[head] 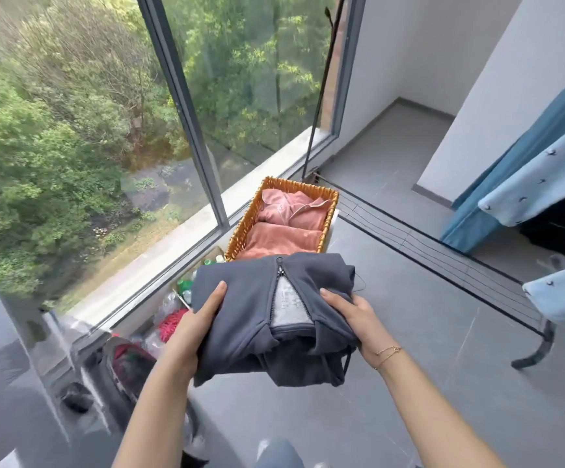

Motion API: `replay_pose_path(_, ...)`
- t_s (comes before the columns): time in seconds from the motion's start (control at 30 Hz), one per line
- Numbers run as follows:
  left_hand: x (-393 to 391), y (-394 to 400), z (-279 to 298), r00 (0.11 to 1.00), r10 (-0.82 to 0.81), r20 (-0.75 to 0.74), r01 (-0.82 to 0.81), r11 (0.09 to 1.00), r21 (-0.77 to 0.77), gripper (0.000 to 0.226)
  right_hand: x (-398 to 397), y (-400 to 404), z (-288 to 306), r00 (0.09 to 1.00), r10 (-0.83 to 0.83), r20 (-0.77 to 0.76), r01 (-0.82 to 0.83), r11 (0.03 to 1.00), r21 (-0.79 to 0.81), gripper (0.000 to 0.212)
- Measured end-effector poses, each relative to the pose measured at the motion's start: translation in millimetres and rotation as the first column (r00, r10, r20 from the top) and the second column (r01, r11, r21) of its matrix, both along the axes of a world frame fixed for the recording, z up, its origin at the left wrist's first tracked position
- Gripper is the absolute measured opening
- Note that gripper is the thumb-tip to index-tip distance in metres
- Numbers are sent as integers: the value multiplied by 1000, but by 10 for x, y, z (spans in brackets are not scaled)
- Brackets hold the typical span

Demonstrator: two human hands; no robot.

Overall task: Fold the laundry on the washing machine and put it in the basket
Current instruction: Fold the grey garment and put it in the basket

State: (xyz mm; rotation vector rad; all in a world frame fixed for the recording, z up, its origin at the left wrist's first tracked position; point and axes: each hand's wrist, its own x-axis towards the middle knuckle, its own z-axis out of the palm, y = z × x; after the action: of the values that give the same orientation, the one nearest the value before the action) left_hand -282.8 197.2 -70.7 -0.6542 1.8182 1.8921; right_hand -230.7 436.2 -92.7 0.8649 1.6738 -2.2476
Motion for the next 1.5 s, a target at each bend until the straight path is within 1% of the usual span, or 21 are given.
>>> replay_pose_path(0.07,-307,184,-95,1000,-30,1,30,1000,-7,30,-224,173,-78,999,-34,19,34,999,-3,35)
replay_pose_path(0.13,-551,301,-140,999,-42,13,42,999,-3,30,-406,268,-123,998,-62,27,62,998,9,35)
replay_pose_path(0.33,-1760,712,-462,992,-117,57,116,993,25,56,-1392,631,-401,987,-144,73,141,989,35,32)
replay_pose_path(0.43,-2424,862,-642,990,-133,36,132,991,35,50,-1982,722,-610,977,-176,121,168,983,75,37)
replay_pose_path(0.47,-2814,945,-767,983,-176,58,173,984,46,50,-2299,782,-743,965,-216,148,205,975,91,37)
replay_pose_path(0.6,-3658,1152,-1056,956,-282,76,278,958,66,44,-3036,909,-1065,937,-279,208,255,958,133,29)
replay_pose_path(0.77,-4616,1442,-1638,932,-330,150,319,943,93,45,-3834,1121,-1542,906,-325,272,275,939,206,20)
replay_pose_path(0.87,-4982,1681,-2107,912,-368,181,369,929,30,61,-4166,1278,-1926,876,-337,345,270,936,228,14)
replay_pose_path(0.9,-5088,1761,-2337,910,-368,191,374,927,4,71,-4277,1336,-2110,865,-333,375,257,936,239,18)
replay_pose_path(0.97,-5169,1820,-2572,917,-346,201,373,920,-117,83,-4393,1393,-2275,855,-302,422,167,930,327,25)
replay_pose_path(1.03,-5157,1894,-2582,926,-347,149,377,864,-332,80,-4452,1391,-2308,850,-300,433,89,892,442,28)
replay_pose_path(1.07,-5129,1919,-2550,928,-366,76,358,811,-463,77,-4454,1357,-2292,850,-314,424,91,879,467,36)
replay_pose_path(1.1,-5087,1930,-2501,917,-396,-53,289,750,-595,72,-4442,1302,-2251,861,-334,384,116,864,490,48)
replay_pose_path(1.13,-5032,1948,-2413,859,-467,-211,209,695,-688,68,-4393,1238,-2206,874,-361,324,151,838,524,59)
replay_pose_path(1.17,-5000,1989,-2346,763,-565,-313,165,639,-751,66,-4367,1189,-2179,892,-368,261,168,807,566,66)
replay_pose_path(1.2,-4976,2043,-2341,666,-673,-322,199,576,-793,69,-4362,1151,-2187,909,-345,231,139,777,614,68)
replay_pose_path(1.27,-4888,2138,-2405,547,-826,-140,414,411,-812,85,-4389,1110,-2308,943,-239,231,2,699,715,65)
replay_pose_path(1.3,-4827,2153,-2505,503,-863,-31,506,324,-799,92,-4417,1106,-2383,946,-186,267,-84,653,752,64)
replay_pose_path(1.33,-4776,2146,-2619,478,-877,40,555,266,-788,96,-4440,1109,-2466,938,-144,314,-166,609,775,64)
replay_pose_path(1.43,-4694,2103,-2883,464,-875,140,581,181,-794,96,-4477,1119,-2646,894,-25,447,-366,533,763,61)
replay_pose_path(1.5,-4752,2166,-2950,474,-857,203,592,139,-794,93,-4584,1169,-2717,869,-5,495,-417,531,737,58)
